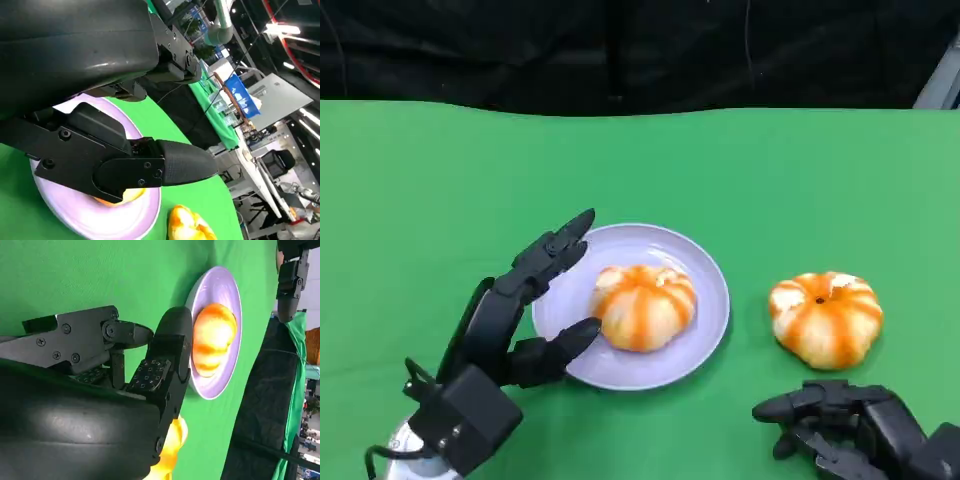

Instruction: Grasp the bread from the table and place it into the plate.

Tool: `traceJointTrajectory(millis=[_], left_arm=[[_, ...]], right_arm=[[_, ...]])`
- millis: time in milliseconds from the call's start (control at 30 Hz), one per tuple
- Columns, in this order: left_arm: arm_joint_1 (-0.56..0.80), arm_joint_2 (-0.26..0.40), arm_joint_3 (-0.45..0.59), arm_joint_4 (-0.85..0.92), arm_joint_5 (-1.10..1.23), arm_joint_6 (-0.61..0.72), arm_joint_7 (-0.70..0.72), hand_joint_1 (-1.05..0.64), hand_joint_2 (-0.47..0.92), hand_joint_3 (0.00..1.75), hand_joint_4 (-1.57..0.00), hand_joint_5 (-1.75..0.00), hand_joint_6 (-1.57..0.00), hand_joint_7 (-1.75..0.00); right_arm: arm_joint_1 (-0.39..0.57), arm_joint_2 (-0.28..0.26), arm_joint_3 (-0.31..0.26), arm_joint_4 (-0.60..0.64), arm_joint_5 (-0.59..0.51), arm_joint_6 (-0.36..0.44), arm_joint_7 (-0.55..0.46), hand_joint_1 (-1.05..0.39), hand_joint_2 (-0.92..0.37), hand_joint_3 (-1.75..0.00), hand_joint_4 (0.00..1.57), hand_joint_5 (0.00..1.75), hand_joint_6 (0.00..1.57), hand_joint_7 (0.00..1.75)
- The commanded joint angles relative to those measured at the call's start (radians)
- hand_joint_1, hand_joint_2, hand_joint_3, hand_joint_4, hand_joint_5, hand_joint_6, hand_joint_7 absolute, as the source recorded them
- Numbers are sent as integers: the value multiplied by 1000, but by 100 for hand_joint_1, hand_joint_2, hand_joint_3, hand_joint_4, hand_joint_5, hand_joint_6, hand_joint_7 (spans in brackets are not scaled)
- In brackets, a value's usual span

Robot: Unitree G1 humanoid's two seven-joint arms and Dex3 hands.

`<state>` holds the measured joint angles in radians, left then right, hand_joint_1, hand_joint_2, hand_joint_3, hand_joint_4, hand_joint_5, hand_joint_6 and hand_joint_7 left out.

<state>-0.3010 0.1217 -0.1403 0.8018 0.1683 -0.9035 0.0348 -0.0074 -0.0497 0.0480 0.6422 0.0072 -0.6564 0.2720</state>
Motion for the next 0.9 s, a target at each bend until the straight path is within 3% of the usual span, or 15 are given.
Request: traceJointTrajectory(millis=[33,133,300,467,900], left_arm=[[24,1,21,-9,-75,-39,-67,-89,92,60,-47,-1,-35,-1],[81,-6,38,-13,-291,-100,-270,-89,92,55,-47,-1,-35,0],[127,-6,105,-9,-430,-107,-415,-86,92,54,-47,-1,-35,0],[185,-38,203,-50,-646,22,-600,-75,92,48,-53,-3,-37,-1],[197,-79,307,-72,-652,84,-690,-72,92,45,-57,-3,-40,-2]], right_arm=[[-2,-9,-9,8,8,-9,0,-6,-92,-40,77,123,110,33],[1,-7,-8,-2,6,-5,-4,-7,-92,-40,77,124,110,33],[-3,-11,-11,5,10,-7,-1,-7,-92,-39,76,123,110,32],[-10,-13,-17,17,21,-11,13,-7,-92,-39,77,121,110,32],[-13,-13,-22,25,22,-20,22,-5,-92,-41,78,118,110,32]])
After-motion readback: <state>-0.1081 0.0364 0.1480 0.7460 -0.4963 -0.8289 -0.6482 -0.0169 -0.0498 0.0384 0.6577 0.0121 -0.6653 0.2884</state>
